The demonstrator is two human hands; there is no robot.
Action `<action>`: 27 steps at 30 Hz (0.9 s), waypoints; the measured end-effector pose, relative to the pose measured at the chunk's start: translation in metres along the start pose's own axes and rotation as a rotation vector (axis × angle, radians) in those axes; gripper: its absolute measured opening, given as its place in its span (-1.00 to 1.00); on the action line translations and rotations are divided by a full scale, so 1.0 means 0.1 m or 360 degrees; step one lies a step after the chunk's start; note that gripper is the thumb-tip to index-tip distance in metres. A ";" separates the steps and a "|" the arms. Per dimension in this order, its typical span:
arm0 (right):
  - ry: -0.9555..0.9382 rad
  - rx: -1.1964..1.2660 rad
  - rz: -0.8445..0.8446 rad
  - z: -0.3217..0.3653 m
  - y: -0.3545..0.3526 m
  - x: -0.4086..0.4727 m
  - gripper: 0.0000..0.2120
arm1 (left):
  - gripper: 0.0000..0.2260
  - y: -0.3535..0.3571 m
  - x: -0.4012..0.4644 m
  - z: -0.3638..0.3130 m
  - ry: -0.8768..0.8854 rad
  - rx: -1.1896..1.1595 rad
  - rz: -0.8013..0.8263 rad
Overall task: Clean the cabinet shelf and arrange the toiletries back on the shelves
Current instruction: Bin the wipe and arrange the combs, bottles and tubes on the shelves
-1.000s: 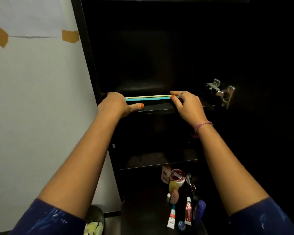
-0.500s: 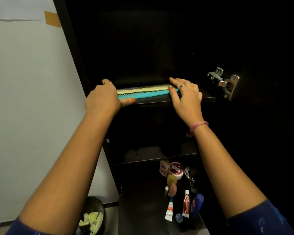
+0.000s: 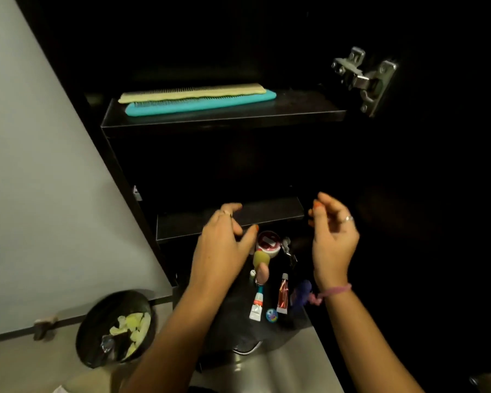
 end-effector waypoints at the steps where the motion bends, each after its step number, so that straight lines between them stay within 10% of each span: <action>1: 0.0068 -0.0050 -0.0031 -0.16 -0.16 -0.12 -0.81 | -0.65 0.24 -0.06 0.08 -0.0052 -0.0041 0.0115; 9: 0.0577 -0.0672 -0.0172 -1.19 -1.10 -1.00 -0.69 | -0.81 1.76 -0.59 0.65 -0.0412 -0.0057 0.0869; 16: 0.0964 -0.0882 -0.0190 -1.75 -1.23 -1.23 -0.47 | -0.80 2.45 -0.87 0.82 -0.0453 0.0019 0.1089; 27: 0.0938 -0.1096 -0.0300 -1.90 -1.14 -1.07 -0.68 | -0.77 2.66 -1.03 0.96 -0.0385 0.0102 0.1210</action>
Point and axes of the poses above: each hand's wrist, its own x-axis towards the middle knuckle, its own y-axis out of the palm, z = x × y, the point moved 5 cm from there along x, towards the middle knuckle, and after that the axes turned 12 degrees about x, right-handed, at the moved point
